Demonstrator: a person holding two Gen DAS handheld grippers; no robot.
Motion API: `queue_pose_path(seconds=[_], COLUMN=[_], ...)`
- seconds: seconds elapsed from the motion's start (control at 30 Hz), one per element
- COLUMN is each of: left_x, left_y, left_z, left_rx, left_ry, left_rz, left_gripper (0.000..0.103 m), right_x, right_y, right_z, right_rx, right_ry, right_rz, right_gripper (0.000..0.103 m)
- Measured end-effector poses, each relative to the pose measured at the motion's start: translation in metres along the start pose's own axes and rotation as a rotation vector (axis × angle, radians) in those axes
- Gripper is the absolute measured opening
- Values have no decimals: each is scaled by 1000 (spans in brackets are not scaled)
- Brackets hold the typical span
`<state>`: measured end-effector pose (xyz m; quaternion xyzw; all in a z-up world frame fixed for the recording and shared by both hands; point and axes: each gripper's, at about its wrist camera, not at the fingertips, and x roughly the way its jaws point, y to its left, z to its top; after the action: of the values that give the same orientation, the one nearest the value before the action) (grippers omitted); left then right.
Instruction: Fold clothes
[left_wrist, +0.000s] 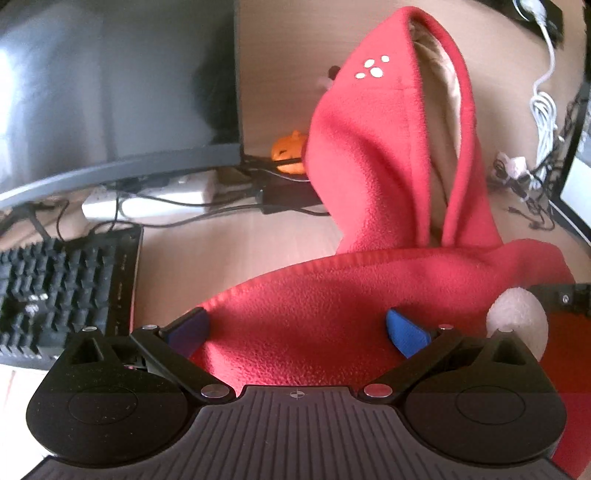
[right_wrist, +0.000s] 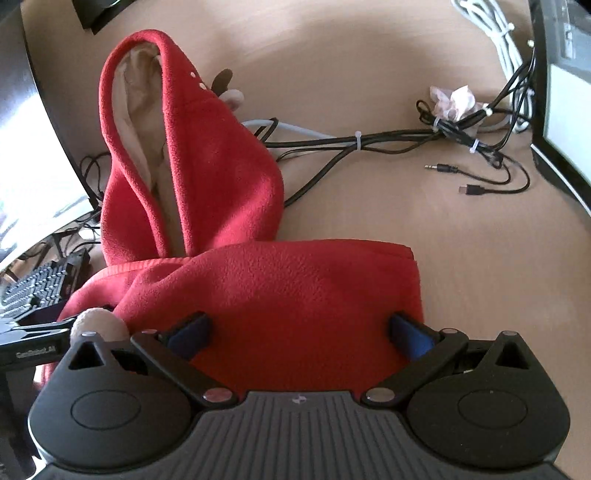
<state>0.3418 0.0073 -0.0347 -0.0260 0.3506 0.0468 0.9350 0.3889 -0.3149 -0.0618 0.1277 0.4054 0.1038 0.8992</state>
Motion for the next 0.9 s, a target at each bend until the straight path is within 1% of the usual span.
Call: queue_pose_path(seconds=[0.13,0.3,0.5,0.63,0.77,0.8,0.9], left_x=[0,1,3,1,-8,-13,-31], left_y=[3,3,4,2,2,2,0], left_z=[3,6,9,11,16,17,23], left_rx=[-19,-19,-20,-12,-17,-19,-20], left_ry=[8,26,57,62,51,45,20], left_rz=[-19,-22,-33,-28,-37,-45,-85], left_gripper=[103,103,103,103,103,103,103], right_x=[0,-2,-2,-3,-9,-14,-33], right_y=[-4,5,2,8,17,19,20], right_z=[0,-2,-3,-7,-3,0,8], right_rx=[22,-7,-17,-44,-96,-116,-149], right_ry=[6,26,30,6,11,0,-74], right_rz=[36,18,37,1,-41,-46,-43], right_gripper=[103,103,103,103,103,103,103])
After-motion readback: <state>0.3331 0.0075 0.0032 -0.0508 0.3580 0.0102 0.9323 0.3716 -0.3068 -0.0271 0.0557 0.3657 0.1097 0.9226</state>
